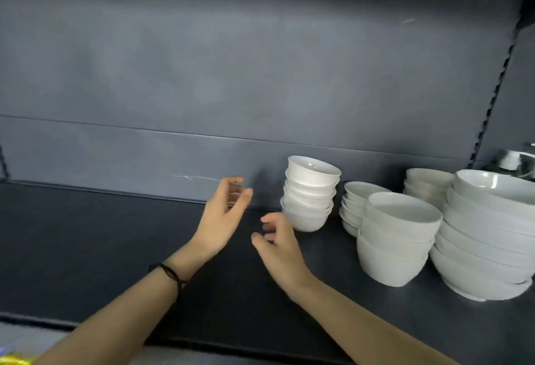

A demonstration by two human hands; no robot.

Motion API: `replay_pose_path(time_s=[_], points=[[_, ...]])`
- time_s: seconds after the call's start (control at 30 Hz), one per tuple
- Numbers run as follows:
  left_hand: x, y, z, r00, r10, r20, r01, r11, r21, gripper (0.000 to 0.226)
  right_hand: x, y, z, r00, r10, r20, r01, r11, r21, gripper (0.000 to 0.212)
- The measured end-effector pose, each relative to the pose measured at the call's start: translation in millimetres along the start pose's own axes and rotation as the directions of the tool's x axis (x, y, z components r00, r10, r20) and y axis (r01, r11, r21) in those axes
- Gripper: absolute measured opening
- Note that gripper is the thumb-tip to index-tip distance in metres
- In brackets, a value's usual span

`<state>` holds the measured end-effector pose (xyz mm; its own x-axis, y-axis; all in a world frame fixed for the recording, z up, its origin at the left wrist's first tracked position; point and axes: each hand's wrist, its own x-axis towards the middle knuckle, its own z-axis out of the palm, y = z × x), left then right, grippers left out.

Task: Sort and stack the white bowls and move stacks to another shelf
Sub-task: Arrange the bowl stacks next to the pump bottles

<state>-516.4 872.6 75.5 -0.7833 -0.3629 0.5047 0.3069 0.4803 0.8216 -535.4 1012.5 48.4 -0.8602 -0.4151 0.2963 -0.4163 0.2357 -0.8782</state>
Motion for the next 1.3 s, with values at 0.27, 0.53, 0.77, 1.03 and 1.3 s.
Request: replay_pose_path(time_s=[0.27,0.53,0.77,1.03,1.3], points=[[-70.7,-8.7,-173.4,0.992,0.095,0.079,-0.11,0.391,0.914,0.048,13.4,-31.3,82.3,0.945,-0.191,0.266,0.246,0.95,-0.192,0.013],[-149.5,-24.0,-322.8,0.999,0.032,0.005,-0.003,-0.039,0.999,0.043,-5.5,-112.1,207.8,0.75,-0.378,0.543,0.584,0.764,-0.274,0.047],[-198.6,-46.0,-468.0,0.964,-0.084,-0.253,0.236,-0.168,0.957,0.045,-10.3,-186.2,339.4,0.656,-0.376,0.654,0.671,0.687,-0.279,0.053],[-253.1,-89.2,-619.2,0.876,-0.107,-0.469,0.429,-0.27,0.862,0.037,-14.1,-248.1,486.1,0.619,-0.37,0.693,0.712,0.636,-0.297,0.055],[-252.9,-142.2,-709.1,0.86,-0.12,-0.496,0.458,-0.245,0.854,0.041,19.5,-270.5,580.1,0.633,-0.318,0.706,0.708,0.607,-0.361,0.055]])
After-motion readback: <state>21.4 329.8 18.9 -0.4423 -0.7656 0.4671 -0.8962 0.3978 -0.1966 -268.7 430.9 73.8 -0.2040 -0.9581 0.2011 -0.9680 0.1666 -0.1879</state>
